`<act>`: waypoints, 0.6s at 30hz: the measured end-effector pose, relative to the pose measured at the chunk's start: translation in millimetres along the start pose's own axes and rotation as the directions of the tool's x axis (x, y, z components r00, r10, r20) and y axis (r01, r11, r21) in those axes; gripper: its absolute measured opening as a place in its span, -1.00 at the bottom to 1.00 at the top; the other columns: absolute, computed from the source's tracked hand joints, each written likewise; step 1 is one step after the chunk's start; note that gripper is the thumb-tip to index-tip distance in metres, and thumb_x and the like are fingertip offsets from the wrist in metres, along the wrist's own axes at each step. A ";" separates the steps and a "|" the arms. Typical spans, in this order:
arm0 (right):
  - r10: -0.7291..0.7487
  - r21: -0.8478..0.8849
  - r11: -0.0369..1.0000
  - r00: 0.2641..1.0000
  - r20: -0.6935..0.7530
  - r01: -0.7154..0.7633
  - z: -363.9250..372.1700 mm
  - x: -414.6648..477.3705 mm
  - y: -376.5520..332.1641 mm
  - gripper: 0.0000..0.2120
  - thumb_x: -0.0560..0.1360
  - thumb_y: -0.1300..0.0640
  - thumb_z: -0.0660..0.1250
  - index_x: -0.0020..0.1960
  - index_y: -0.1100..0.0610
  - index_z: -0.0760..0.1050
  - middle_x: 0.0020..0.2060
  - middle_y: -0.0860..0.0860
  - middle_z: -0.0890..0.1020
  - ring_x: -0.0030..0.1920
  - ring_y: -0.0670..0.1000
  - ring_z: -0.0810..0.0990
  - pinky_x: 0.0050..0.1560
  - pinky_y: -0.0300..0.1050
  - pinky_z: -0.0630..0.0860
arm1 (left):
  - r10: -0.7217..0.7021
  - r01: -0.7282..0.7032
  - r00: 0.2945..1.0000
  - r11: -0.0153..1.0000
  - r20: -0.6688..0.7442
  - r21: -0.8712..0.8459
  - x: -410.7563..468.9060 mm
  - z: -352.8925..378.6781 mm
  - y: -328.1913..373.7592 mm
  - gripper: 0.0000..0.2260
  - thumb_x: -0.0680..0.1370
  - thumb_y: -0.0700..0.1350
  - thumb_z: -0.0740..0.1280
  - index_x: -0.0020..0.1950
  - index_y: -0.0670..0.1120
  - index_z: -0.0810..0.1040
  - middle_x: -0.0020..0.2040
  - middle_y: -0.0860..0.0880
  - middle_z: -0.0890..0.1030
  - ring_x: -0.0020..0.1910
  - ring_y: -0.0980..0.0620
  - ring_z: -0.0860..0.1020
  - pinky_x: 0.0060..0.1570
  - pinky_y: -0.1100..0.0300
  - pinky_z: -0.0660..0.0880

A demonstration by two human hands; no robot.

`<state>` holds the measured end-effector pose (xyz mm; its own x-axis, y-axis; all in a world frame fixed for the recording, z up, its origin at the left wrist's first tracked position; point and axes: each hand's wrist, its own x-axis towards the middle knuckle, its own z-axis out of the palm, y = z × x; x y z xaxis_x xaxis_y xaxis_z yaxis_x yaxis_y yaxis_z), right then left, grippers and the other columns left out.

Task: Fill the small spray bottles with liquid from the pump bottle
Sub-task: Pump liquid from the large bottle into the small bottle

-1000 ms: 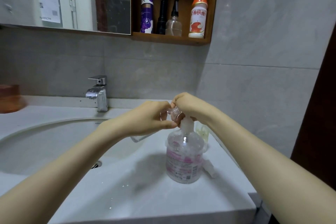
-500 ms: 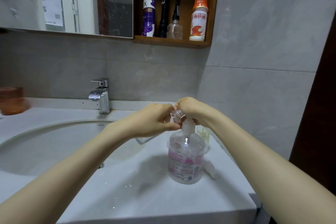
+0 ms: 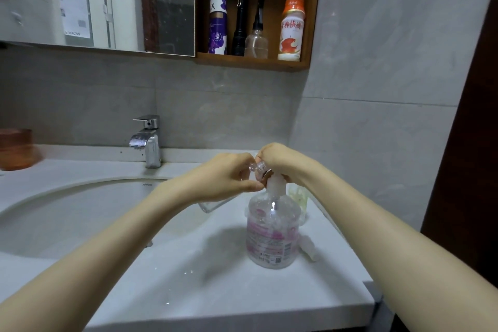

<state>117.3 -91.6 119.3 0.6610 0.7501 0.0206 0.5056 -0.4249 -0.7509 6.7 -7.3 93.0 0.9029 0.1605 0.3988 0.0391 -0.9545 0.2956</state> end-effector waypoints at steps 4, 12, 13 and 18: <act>0.088 -0.217 0.974 0.993 0.076 -0.070 -3.1 -4.7 -10.6 -0.74 0.51 0.36 0.15 -0.33 0.18 0.40 -0.53 0.03 0.49 -0.46 -0.04 0.41 -0.44 -0.28 0.33 | 0.025 -0.025 1.000 1.000 0.012 0.003 -0.4 -5.4 3.1 -0.74 0.52 0.00 0.36 0.06 -0.16 0.52 -0.12 -0.11 0.59 -0.14 -0.06 0.51 -0.19 0.14 0.36; 0.048 -0.052 0.997 0.999 -0.021 -0.049 3.6 4.8 0.7 -0.72 0.55 0.36 0.13 -0.31 0.16 0.35 -0.66 -0.06 0.47 -0.42 -0.03 0.41 -0.41 -0.26 0.40 | 0.000 0.000 1.000 1.000 -0.005 0.000 -1.0 2.0 -0.5 -0.72 0.51 0.02 0.36 0.07 -0.17 0.51 -0.16 -0.03 0.54 -0.20 0.02 0.45 -0.20 0.14 0.35; 0.059 -0.092 0.994 0.998 -0.012 -0.060 4.8 4.5 -0.5 -0.72 0.54 0.37 0.15 -0.33 0.19 0.37 -0.63 0.00 0.48 -0.42 -0.01 0.41 -0.36 -0.23 0.40 | 0.000 0.000 1.000 1.000 -0.009 -0.004 -1.7 2.1 0.1 -0.73 0.51 0.02 0.36 0.07 -0.16 0.51 -0.15 -0.05 0.55 -0.19 0.01 0.45 -0.20 0.14 0.35; 0.094 -0.139 0.986 0.995 -0.016 -0.096 2.9 3.8 -4.4 -0.69 0.50 0.37 0.11 -0.39 0.23 0.40 -0.64 0.06 0.48 -0.43 0.04 0.45 -0.19 -0.14 0.37 | 0.020 -0.020 1.000 1.000 0.008 0.009 -2.3 -3.2 3.7 -0.75 0.52 0.00 0.36 0.06 -0.16 0.51 -0.12 -0.12 0.58 -0.19 -0.02 0.46 -0.20 0.12 0.35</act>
<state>116.0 -85.5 120.7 0.7145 0.6985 -0.0397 0.5122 -0.5610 -0.6504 3.4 -10.4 95.9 0.9070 0.1396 0.3972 0.0251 -0.9597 0.2798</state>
